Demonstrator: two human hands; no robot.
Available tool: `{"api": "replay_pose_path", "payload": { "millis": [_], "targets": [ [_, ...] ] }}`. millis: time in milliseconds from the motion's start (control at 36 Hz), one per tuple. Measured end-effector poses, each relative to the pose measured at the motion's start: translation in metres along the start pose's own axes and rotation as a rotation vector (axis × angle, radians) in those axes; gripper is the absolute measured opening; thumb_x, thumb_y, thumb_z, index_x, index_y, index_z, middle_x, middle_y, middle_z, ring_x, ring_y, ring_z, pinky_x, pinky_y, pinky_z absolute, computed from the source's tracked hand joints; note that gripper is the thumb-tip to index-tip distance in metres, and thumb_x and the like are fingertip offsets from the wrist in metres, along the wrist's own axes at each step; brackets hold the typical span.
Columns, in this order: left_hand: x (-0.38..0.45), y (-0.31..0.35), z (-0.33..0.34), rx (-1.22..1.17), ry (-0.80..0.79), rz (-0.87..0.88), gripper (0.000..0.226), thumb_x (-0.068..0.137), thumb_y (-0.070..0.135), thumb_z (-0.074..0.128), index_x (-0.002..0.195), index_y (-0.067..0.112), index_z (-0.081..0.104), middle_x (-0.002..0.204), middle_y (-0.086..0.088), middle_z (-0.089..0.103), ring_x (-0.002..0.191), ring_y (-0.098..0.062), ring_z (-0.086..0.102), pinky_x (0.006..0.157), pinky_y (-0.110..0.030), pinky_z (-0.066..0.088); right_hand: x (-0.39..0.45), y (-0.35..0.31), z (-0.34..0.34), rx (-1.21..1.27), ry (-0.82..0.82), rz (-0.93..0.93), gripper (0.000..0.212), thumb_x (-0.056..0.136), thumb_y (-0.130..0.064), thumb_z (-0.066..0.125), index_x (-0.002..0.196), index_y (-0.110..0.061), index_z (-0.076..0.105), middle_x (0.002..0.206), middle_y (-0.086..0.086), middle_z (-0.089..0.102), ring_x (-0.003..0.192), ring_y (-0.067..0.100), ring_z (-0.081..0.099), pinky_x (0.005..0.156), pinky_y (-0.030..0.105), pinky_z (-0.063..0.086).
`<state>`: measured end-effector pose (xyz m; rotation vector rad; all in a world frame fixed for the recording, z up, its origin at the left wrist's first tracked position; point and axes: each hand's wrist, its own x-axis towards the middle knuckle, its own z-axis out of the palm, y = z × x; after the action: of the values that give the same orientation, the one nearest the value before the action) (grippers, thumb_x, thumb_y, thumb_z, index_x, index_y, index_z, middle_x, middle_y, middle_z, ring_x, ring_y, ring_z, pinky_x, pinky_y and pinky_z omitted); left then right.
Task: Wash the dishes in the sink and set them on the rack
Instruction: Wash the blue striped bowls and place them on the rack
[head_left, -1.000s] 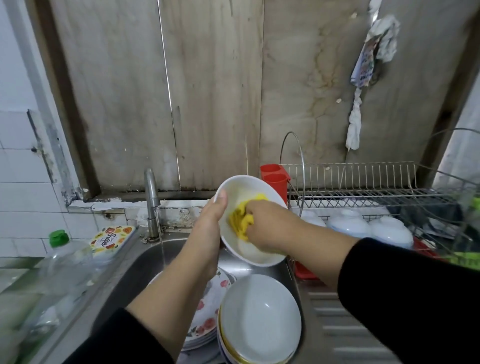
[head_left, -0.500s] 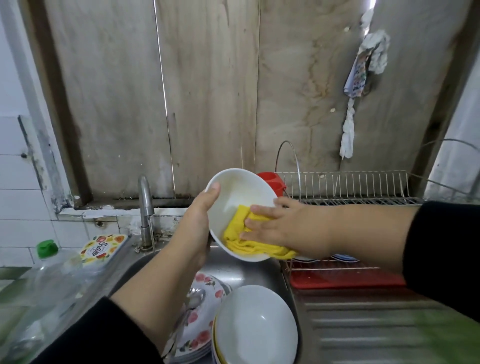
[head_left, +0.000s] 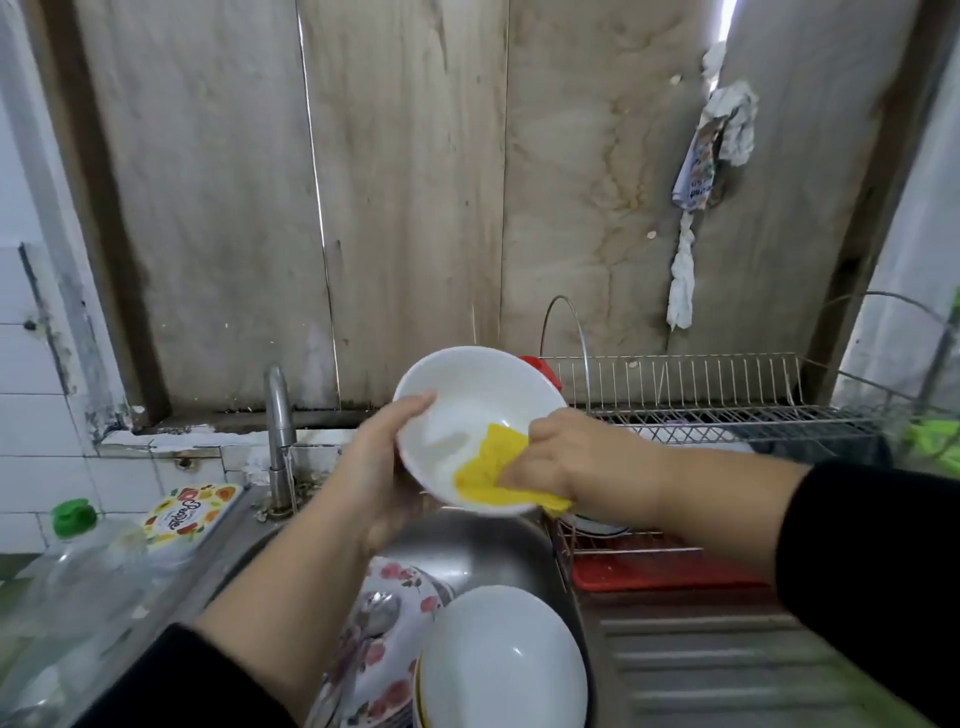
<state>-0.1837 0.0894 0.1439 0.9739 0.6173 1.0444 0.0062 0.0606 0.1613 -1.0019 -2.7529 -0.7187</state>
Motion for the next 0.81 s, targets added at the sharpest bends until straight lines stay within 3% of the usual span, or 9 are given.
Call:
{"api": "replay_pose_path", "payload": {
  "millis": [83,139,250,361,444,528,611,694,806],
  "targets": [
    [0.003,0.002,-0.001,-0.037,0.158,0.016,0.021,0.085,0.018,0.047,0.098,0.007,0.060,0.077,-0.013,0.067,0.066,-0.029,0.064,0.071,-0.036,0.049,-0.003,0.005,0.007,-0.129,-0.015,-0.079,0.039,0.057,-0.007,0.068,0.094,-0.019,0.072,0.072,-0.008,0.068,0.063,0.021,0.054,0.056,0.024,0.041],
    [0.005,-0.011,0.007,-0.106,0.242,0.099,0.026,0.083,0.017,0.046,0.103,0.007,0.058,0.087,-0.016,0.065,0.075,-0.031,0.062,0.073,-0.037,0.048,0.007,-0.019,0.016,-0.002,-0.002,0.084,0.044,0.050,-0.002,0.070,0.091,-0.019,0.071,0.068,-0.005,0.065,0.066,0.023,0.054,0.053,0.025,0.034],
    [-0.004,-0.026,0.016,-0.031,0.161,0.202,0.048,0.081,0.024,0.058,0.127,0.012,0.051,0.113,-0.016,0.065,0.098,-0.031,0.064,0.075,-0.035,0.051,0.013,-0.046,0.032,0.304,0.096,0.483,0.053,0.077,-0.008,0.060,0.123,-0.034,0.055,0.089,0.004,0.046,0.092,0.028,0.049,0.069,0.028,0.028],
    [-0.007,0.006,-0.002,-0.022,-0.012,0.009,0.040,0.080,0.040,0.054,0.107,0.012,0.065,0.092,-0.011,0.069,0.081,-0.028,0.065,0.073,-0.038,0.053,-0.006,-0.014,0.012,0.085,0.099,0.093,0.035,0.070,-0.003,0.062,0.100,-0.018,0.072,0.077,-0.002,0.066,0.066,0.024,0.054,0.058,0.026,0.039],
    [-0.005,0.012,0.005,-0.002,0.107,0.002,0.025,0.088,0.029,0.048,0.097,0.010,0.062,0.080,-0.012,0.065,0.072,-0.029,0.061,0.072,-0.035,0.048,-0.008,0.002,0.011,-0.178,0.084,-0.053,0.031,0.068,-0.012,0.060,0.095,-0.021,0.072,0.078,-0.010,0.069,0.065,0.019,0.050,0.060,0.028,0.037],
    [-0.003,-0.012,0.025,-0.060,0.214,0.134,0.027,0.085,0.032,0.052,0.100,0.012,0.060,0.090,-0.015,0.067,0.080,-0.030,0.063,0.073,-0.037,0.050,0.007,-0.031,0.014,0.030,0.070,0.221,0.045,0.058,-0.002,0.058,0.095,-0.025,0.068,0.077,-0.005,0.064,0.076,0.024,0.054,0.060,0.030,0.035],
    [-0.008,-0.020,0.030,-0.006,0.197,0.225,0.052,0.074,0.035,0.064,0.120,0.014,0.054,0.107,-0.014,0.066,0.096,-0.030,0.065,0.080,-0.038,0.052,0.012,-0.048,0.023,0.389,0.142,0.498,0.060,0.077,-0.002,0.053,0.118,-0.040,0.033,0.086,0.005,0.046,0.095,0.031,0.049,0.069,0.031,0.030],
    [-0.012,0.003,0.015,0.029,0.071,0.074,0.062,0.067,0.040,0.065,0.117,0.005,0.058,0.094,-0.016,0.067,0.084,-0.028,0.064,0.083,-0.037,0.051,-0.001,-0.024,0.008,0.272,0.127,0.260,0.046,0.074,0.001,0.059,0.106,-0.031,0.060,0.080,0.006,0.057,0.080,0.029,0.054,0.063,0.032,0.042],
    [-0.007,0.017,0.011,0.005,0.108,0.034,0.023,0.088,0.024,0.049,0.102,0.008,0.061,0.081,-0.013,0.068,0.069,-0.029,0.065,0.070,-0.038,0.052,-0.005,0.000,-0.004,-0.111,0.057,-0.004,0.034,0.063,-0.007,0.064,0.093,-0.020,0.073,0.076,-0.009,0.069,0.062,0.021,0.051,0.054,0.026,0.041]
  ]
}}
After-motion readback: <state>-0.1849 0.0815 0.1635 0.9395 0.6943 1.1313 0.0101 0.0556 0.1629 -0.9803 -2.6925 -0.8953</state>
